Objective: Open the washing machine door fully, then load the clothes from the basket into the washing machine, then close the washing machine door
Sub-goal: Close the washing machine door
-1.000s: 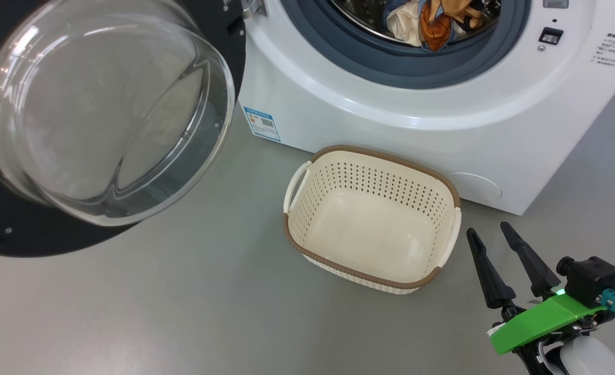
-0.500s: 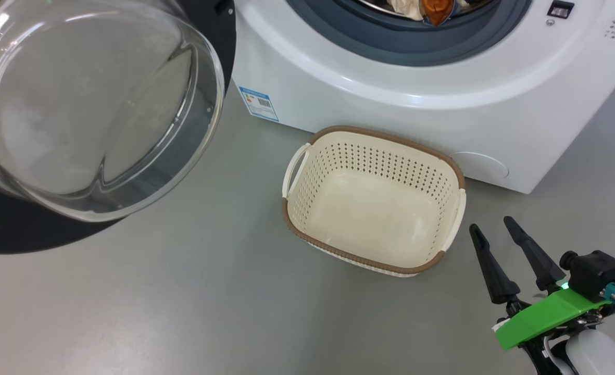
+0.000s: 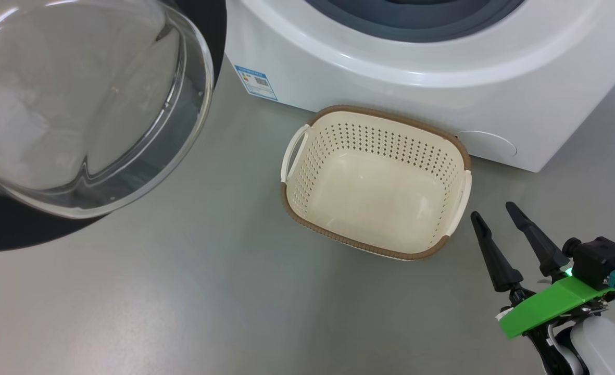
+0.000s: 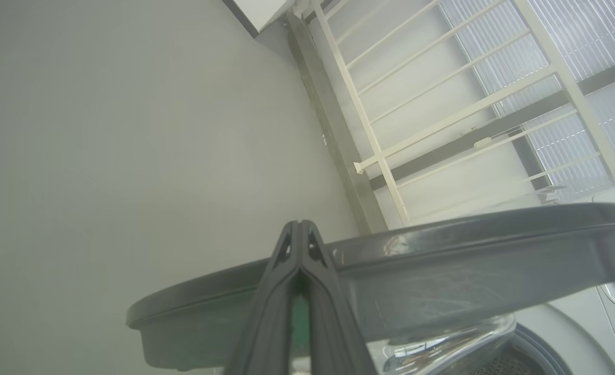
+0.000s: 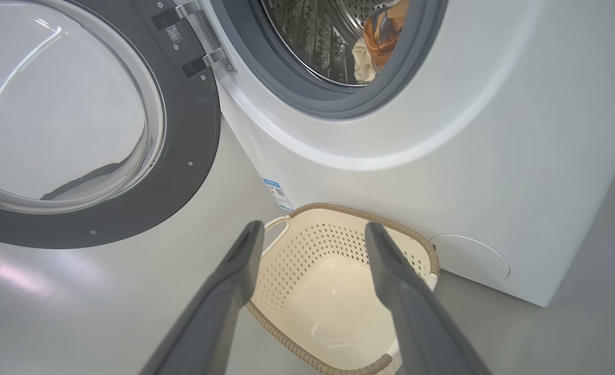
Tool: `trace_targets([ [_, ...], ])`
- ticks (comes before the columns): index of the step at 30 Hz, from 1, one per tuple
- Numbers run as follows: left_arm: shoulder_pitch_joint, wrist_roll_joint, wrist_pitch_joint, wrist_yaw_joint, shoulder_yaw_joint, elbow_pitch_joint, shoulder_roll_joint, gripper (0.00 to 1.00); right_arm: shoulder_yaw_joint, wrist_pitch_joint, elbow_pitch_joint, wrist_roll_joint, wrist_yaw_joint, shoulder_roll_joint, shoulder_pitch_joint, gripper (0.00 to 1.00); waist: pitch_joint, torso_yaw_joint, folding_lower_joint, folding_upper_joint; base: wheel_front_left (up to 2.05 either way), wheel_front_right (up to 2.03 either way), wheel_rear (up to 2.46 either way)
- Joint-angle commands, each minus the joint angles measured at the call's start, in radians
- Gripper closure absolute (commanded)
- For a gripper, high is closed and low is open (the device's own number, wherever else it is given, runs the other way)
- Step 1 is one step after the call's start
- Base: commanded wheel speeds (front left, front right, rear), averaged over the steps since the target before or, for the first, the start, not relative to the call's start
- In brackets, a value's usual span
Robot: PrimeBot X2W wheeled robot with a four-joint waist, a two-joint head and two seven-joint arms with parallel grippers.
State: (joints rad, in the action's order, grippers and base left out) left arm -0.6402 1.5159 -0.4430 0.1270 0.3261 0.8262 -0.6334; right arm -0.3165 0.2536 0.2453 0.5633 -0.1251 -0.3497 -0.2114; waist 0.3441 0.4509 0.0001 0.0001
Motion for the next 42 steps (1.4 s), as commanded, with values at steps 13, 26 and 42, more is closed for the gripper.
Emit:
trace_targets([
  [13, 0.022, 0.038, -0.099, 0.004, 0.006, -0.028, -0.052, 1.00, -0.018, 0.008, -0.022, 0.002, -0.006, -0.022, -0.017, 0.00, -0.002, -0.008, -0.0001, -0.0001, 0.00, 0.00, 0.00],
  [26, 0.097, 0.046, -0.218, 0.004, -0.040, -0.153, -0.034, 1.00, -0.009, 0.008, -0.017, 0.001, -0.006, -0.007, -0.014, 0.00, -0.047, -0.001, -0.0001, -0.0001, 0.00, 0.00, 0.00],
  [42, 0.221, 0.060, -0.332, 0.004, -0.093, -0.369, -0.010, 1.00, 0.009, 0.008, -0.012, 0.007, -0.006, 0.018, 0.020, 0.00, -0.130, 0.008, -0.0001, -0.0001, 0.00, 0.00, 0.00],
])
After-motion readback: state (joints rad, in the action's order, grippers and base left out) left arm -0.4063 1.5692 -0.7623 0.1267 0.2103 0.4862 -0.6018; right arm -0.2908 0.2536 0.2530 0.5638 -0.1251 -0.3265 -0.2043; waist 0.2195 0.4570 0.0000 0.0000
